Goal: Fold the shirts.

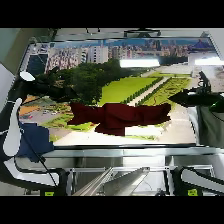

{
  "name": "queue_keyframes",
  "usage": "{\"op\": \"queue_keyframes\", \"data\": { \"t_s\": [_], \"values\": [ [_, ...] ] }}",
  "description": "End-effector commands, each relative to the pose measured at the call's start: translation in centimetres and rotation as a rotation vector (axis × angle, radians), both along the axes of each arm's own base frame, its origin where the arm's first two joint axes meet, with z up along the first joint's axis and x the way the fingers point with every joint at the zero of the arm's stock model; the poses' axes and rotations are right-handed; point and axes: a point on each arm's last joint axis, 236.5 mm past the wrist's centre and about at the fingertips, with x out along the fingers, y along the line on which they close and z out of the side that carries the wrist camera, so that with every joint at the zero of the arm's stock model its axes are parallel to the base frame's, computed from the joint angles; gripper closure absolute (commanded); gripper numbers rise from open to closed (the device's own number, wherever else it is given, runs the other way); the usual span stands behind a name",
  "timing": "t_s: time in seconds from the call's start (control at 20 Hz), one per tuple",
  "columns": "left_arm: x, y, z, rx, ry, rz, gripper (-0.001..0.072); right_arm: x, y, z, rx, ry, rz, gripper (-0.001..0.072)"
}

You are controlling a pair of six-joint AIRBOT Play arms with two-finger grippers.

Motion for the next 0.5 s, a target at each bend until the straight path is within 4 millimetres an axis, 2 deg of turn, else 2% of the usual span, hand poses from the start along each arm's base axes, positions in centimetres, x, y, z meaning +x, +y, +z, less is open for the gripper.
{"op": "queue_keyframes", "data": {
  "t_s": [0.0,0.2,0.25,0.35,0.45],
  "values": [
    [-5.0,-1.5,-0.3,-0.022,0.097,-0.014,-0.0008,-2.2,-2.4,0.4,-0.010,0.044,0.011,0.0186],
    [-12.0,-5.2,-4.0,0.004,0.142,-0.058,-0.0007,-6.1,-1.4,-4.1,0.009,0.182,0.024,0.0187],
    [-13.3,-5.8,-5.0,0.018,0.137,-0.059,-0.0007,-6.7,-1.0,-5.1,0.019,0.206,0.015,0.0186],
    [-14.2,-6.9,-7.2,0.057,0.083,-0.045,-0.0004,-7.4,-0.4,-6.7,0.027,0.235,-0.005,0.0186],
    [-13.6,-8.2,-8.6,0.071,0.024,-0.019,0.0011,-7.5,0.5,-7.7,0.015,0.246,0.005,0.0187]
  ]
}}
